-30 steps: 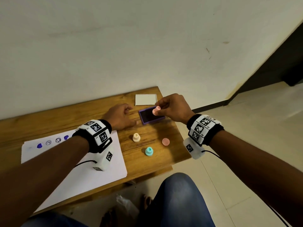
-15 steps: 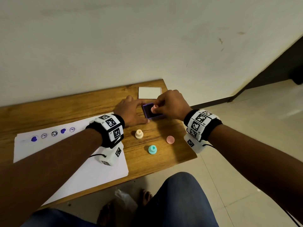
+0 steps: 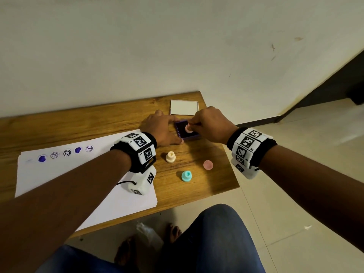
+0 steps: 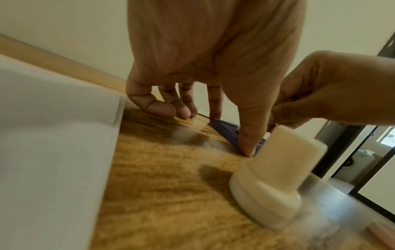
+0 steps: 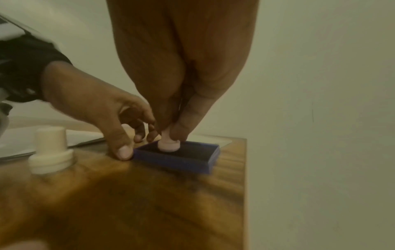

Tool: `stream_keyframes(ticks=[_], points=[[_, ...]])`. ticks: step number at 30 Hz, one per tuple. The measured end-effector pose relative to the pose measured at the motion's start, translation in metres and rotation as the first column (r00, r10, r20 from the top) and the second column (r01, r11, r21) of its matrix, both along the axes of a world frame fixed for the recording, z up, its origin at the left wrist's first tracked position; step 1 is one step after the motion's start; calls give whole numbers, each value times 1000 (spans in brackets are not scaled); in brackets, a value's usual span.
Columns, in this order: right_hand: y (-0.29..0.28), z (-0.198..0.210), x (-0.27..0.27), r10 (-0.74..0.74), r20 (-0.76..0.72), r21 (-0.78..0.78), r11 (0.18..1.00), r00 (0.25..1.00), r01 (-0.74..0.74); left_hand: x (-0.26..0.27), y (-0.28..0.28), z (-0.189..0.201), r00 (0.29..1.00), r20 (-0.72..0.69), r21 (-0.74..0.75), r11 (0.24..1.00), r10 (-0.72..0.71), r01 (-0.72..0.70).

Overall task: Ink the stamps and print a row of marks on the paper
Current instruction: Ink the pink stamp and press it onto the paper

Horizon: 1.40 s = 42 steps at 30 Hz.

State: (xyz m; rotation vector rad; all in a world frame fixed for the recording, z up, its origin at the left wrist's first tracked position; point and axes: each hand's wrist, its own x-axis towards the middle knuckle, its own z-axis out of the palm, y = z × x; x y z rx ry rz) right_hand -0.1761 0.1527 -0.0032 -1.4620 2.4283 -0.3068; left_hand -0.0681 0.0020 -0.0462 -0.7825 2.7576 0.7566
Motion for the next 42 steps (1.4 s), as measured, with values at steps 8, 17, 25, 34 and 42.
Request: stream_keyframes(ticks=[8,17,25,34,42], points=[[-22,20,-23,-41,203,134,991,978,14,-2,-3,-5,1000,-1,-11,1000,16,-16],[-23,17,-20,-87,200,125,990,976,63,-4,-3,-5,999,-17,10,999,33,-33],[-20,29,-11,-102,66,104,990,993,95,-3,2,3,999,20,-19,999,29,-28],[22,74,-17,-293,261,-274,891,920,362,5,0,22,997,72,68,998,6,-11],[13,82,8,-266,315,-283,890,911,358,60,-39,75,988,-109,227,971,105,-79]])
